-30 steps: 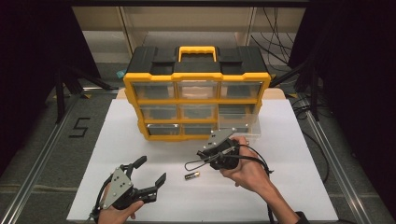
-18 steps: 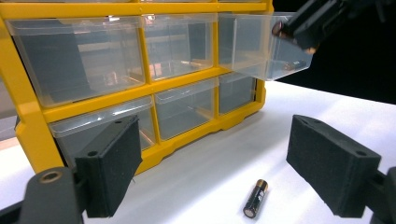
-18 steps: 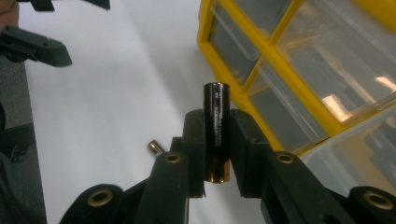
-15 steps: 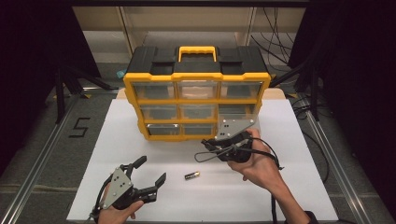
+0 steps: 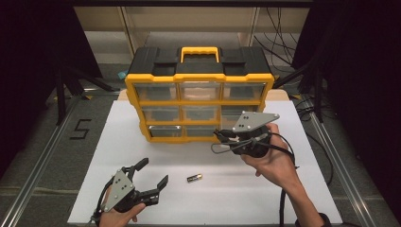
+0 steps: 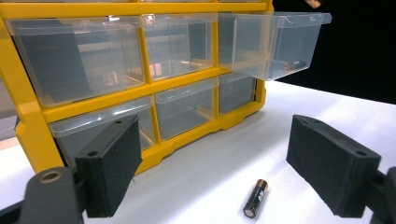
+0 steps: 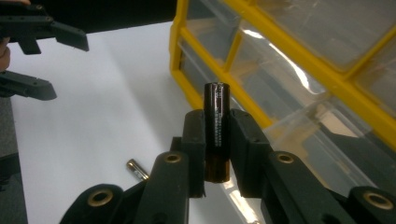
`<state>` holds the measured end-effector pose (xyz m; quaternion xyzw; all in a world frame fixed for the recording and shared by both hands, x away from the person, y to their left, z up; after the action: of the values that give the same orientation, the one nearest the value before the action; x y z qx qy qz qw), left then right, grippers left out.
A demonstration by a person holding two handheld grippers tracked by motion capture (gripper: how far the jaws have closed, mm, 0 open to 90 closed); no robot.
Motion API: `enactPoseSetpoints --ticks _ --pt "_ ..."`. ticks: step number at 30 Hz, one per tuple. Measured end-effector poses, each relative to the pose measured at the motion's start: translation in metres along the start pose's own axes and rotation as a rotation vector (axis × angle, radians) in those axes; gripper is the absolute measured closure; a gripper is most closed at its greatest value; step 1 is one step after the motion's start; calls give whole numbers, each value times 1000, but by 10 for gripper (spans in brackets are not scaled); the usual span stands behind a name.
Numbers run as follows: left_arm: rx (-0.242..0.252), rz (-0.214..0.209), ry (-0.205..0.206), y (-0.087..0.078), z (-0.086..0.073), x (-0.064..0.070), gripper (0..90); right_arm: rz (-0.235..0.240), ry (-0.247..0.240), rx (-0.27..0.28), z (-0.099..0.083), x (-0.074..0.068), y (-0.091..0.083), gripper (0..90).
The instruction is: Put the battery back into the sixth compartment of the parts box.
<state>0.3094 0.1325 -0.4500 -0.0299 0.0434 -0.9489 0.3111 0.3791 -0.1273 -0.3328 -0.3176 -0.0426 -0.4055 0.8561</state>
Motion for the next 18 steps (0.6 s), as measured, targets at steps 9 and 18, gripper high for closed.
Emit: enactPoseSetpoints --ticks 9,18 --pt "1 0 0 0 0 0 172 -65 55 11 -5 27 -8 768" --pt "1 -1 -1 0 0 0 172 -118 108 2 -16 49 -5 767"
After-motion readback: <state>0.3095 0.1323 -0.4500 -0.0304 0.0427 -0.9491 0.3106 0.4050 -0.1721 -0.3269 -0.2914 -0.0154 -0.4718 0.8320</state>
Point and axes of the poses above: each handheld gripper's, and its own axes: y roughly forward along the jaws, z roughly out of its top, x roughly to its right, the point moved 6 cm from there along y, roughly forward along the jaws, and after that the axes turned 15 degrees about -z, right-handed, at the moved point
